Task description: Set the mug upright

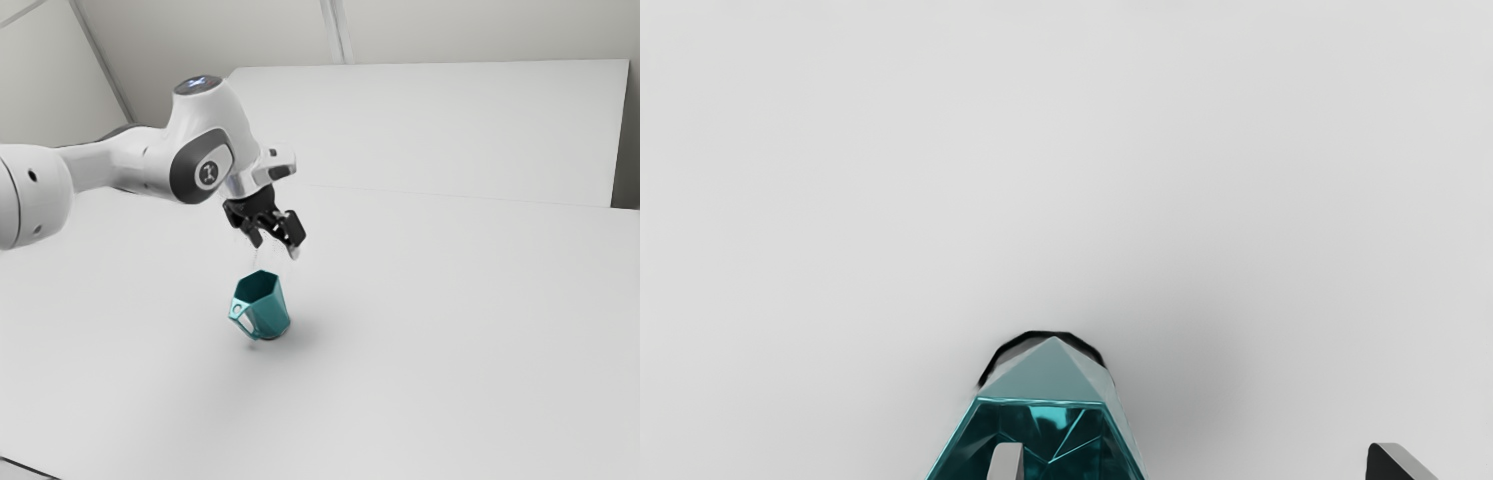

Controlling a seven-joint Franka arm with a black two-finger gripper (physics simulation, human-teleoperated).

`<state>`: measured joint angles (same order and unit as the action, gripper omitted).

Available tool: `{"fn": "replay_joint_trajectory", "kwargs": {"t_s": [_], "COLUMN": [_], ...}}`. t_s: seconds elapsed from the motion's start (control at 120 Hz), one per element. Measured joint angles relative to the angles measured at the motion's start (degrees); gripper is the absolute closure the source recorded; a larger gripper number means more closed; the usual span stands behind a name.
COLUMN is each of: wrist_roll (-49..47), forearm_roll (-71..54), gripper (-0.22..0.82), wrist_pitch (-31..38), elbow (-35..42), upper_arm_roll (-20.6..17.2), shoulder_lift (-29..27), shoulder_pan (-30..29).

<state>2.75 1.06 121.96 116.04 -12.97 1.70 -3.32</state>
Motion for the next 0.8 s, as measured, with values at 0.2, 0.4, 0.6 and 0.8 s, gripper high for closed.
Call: {"fn": "replay_joint_trajectory", "kwargs": {"t_s": [0.2, 0.4, 0.6, 0.8], "wrist_roll": [-0.2, 0.4, 1.3, 2.1], "forearm_roll": [0.5, 0.2, 0.2, 0.3], "gripper": [0.02, 0.01, 0.0, 0.0], "wrist_pitch": [-12.2, -21.1, -25.4, -27.0], "elbow": [-20.2, -29.0, -30.0, -30.0], "upper_arm_roll": [0.4, 2.0, 2.4, 2.6], "shoulder_lift": [8.7, 9.4, 8.0, 7.9], "shoulder_pan": [-2.1, -1.8, -2.2, -2.2]}}
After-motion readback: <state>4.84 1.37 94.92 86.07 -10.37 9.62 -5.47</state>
